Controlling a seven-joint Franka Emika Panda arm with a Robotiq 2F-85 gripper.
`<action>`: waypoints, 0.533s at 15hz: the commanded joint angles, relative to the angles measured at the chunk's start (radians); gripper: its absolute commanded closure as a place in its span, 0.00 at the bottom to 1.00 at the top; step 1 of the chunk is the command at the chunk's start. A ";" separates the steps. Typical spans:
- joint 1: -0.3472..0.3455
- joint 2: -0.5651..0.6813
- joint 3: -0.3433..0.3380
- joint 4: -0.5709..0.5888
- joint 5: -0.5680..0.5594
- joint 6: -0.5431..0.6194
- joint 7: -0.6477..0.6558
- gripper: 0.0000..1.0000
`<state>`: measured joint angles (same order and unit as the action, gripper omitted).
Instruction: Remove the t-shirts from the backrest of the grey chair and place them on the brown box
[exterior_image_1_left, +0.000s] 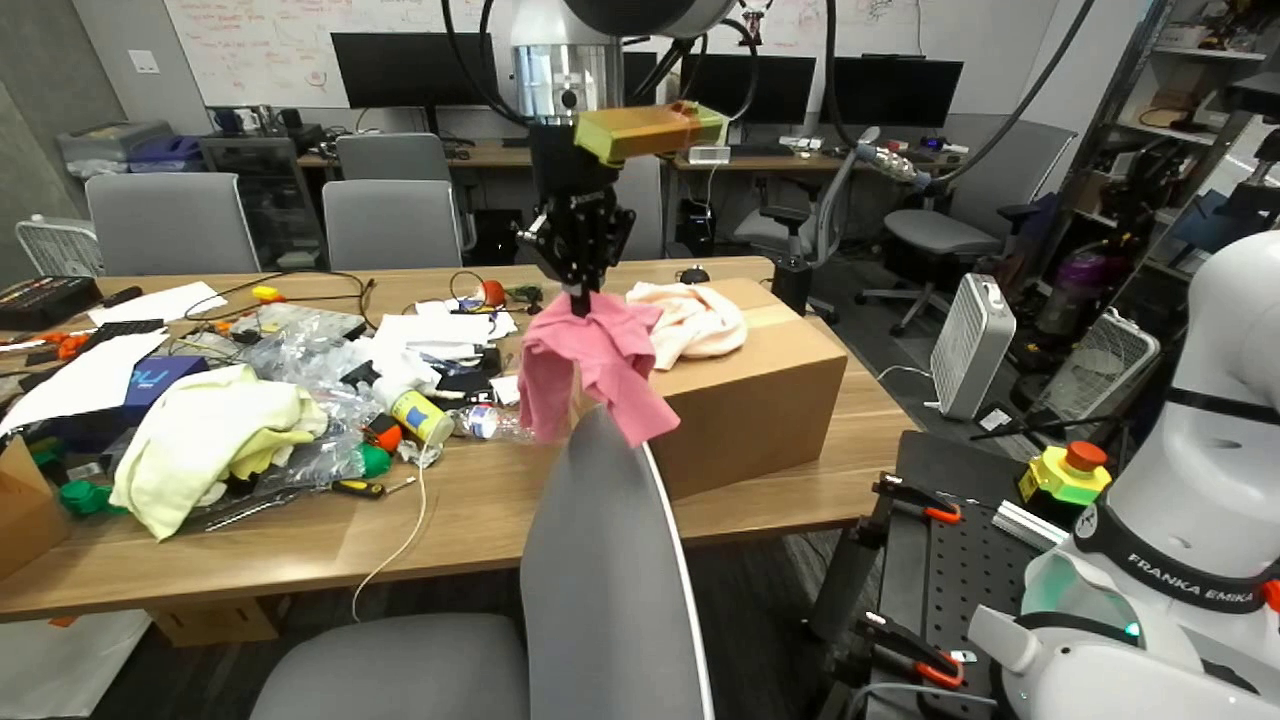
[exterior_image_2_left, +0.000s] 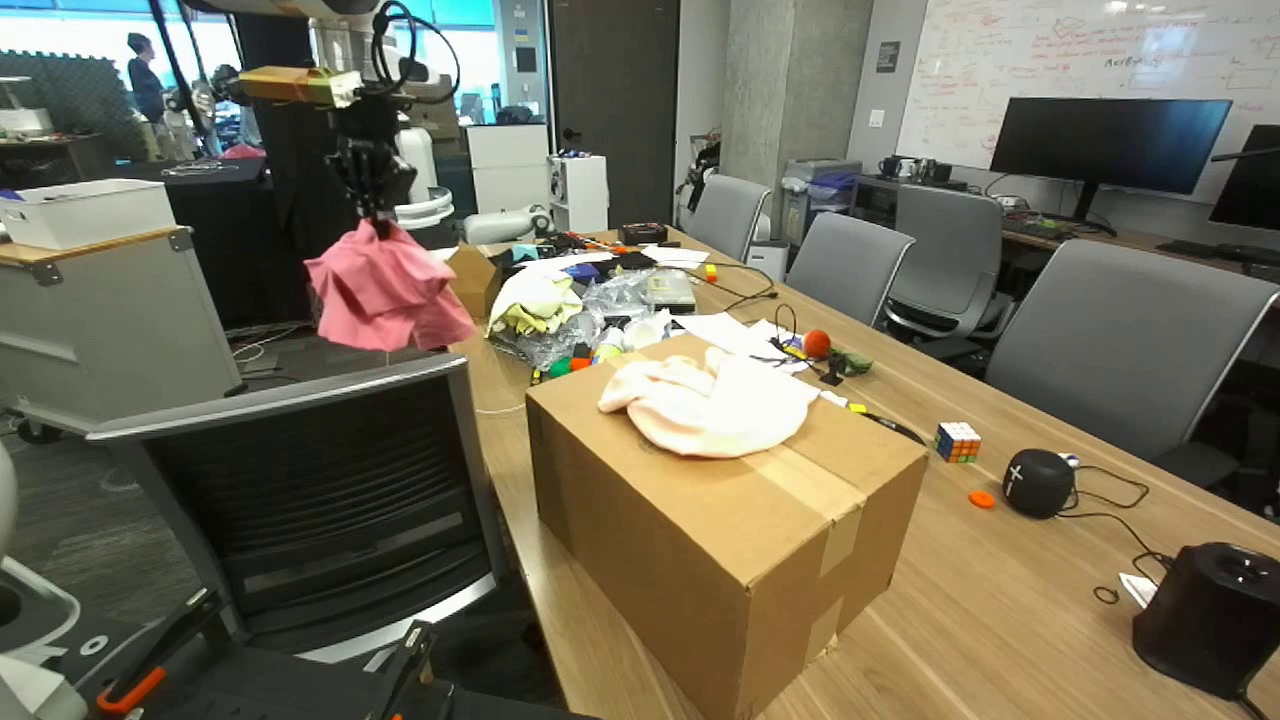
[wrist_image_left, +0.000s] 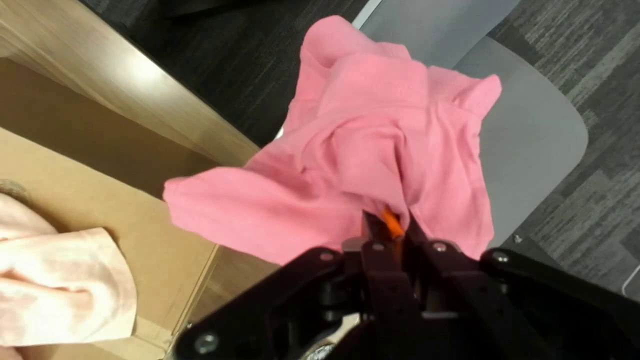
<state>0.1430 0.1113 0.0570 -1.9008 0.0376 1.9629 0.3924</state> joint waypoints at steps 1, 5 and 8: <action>-0.047 -0.041 -0.021 0.033 0.021 -0.018 0.021 0.98; -0.111 -0.074 -0.065 0.061 0.059 -0.033 0.029 0.98; -0.165 -0.105 -0.106 0.074 0.105 -0.046 0.029 0.98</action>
<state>0.0194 0.0431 -0.0214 -1.8507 0.0923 1.9471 0.4085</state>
